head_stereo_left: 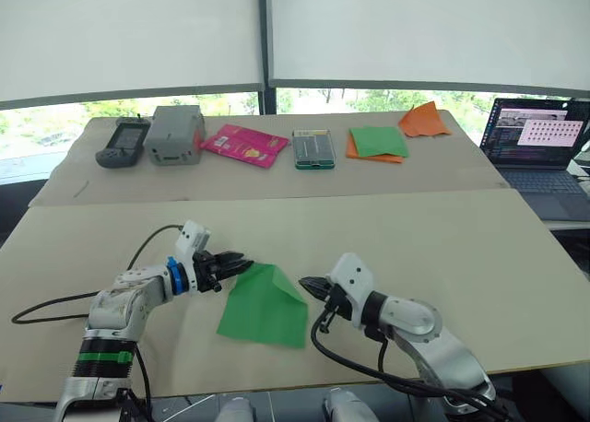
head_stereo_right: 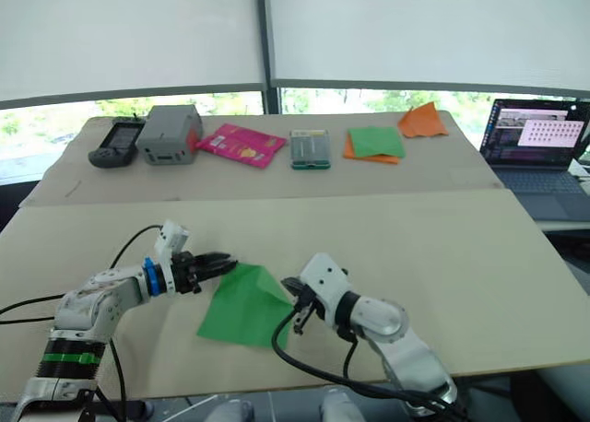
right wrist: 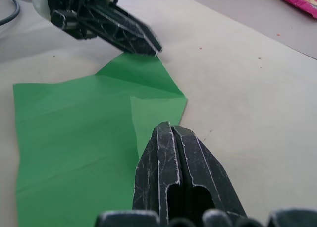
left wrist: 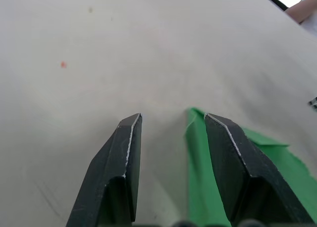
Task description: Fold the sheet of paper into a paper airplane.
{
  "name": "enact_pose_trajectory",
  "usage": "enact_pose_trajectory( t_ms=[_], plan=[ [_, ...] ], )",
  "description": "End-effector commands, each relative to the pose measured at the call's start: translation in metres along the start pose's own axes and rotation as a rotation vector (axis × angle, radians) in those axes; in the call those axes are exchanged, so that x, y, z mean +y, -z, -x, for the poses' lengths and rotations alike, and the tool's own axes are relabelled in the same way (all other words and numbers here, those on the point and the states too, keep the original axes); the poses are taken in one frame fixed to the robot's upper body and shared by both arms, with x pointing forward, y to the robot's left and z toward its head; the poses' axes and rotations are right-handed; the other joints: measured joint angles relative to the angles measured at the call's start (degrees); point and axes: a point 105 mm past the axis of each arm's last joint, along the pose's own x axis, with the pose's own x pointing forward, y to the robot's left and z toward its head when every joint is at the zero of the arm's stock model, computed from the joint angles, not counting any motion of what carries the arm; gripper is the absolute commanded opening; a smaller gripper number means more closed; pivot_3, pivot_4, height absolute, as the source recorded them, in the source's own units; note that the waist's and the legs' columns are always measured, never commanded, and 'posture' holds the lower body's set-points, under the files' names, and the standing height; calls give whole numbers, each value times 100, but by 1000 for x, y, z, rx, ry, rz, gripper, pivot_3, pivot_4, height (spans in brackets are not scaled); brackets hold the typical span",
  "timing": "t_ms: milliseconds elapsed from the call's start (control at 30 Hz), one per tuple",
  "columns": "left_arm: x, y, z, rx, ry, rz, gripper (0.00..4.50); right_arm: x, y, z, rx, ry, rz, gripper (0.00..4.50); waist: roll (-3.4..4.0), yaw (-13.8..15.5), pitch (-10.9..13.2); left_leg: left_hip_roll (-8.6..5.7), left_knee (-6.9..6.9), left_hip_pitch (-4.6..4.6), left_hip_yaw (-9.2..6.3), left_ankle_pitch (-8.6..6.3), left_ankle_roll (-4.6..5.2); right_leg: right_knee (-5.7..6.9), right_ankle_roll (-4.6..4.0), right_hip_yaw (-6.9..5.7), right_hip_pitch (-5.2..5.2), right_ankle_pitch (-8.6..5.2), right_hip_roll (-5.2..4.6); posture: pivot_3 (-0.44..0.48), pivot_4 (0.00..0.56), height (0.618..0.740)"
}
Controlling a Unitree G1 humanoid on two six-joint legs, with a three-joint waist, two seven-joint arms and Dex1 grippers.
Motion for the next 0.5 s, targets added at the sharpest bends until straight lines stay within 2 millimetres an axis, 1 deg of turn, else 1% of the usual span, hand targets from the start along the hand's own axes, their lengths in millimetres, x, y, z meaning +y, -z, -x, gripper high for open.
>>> enact_pose_trajectory(
  t_ms=[33, 100, 233, 333, 400, 500],
  plan=[
    [-2, -3, -2, -9, 12, -19, 2151, -1, -16, -2, -60, -4, 32, 0, -1, 6, 0, 0, 0, 0, 0, 3, 4, 0, 0, 0, 0, 0, 0, 0, 150, 740],
    [-2, -3, -3, -9, 12, -15, 2151, 0, -17, -4, -63, -7, 37, 0, -1, 7, 0, 0, -1, 0, 0, 3, 4, -1, 0, 0, 0, 0, -1, 0, 150, 740],
    [-4, -4, -2, -6, 19, -11, 2151, 4, -17, -19, -59, -47, 36, 0, -3, 11, 1, 0, 0, 0, 0, -3, -4, -1, 0, 0, 0, 0, -1, 0, 150, 740],
    [-4, -3, -1, 2, 11, -17, 2151, 3, -8, -29, -15, -48, 24, 0, -2, 15, 1, 0, 0, 0, -1, -3, -5, 0, 0, 0, 0, 0, -1, 0, 150, 740],
    [-6, -3, -1, -3, 13, -15, 2151, 5, -2, -32, 7, -62, 31, 0, -2, 17, 1, -1, 0, -1, -1, 0, 0, 0, 0, 0, 1, 0, -1, 0, 150, 740],
    [-8, -2, -1, 2, 16, -19, 2151, 10, -2, -37, -1, -87, 23, 0, -2, 19, 1, -1, 0, -2, -1, 5, 7, 1, 1, 0, 5, 1, -1, 0, 150, 740]
  ],
)
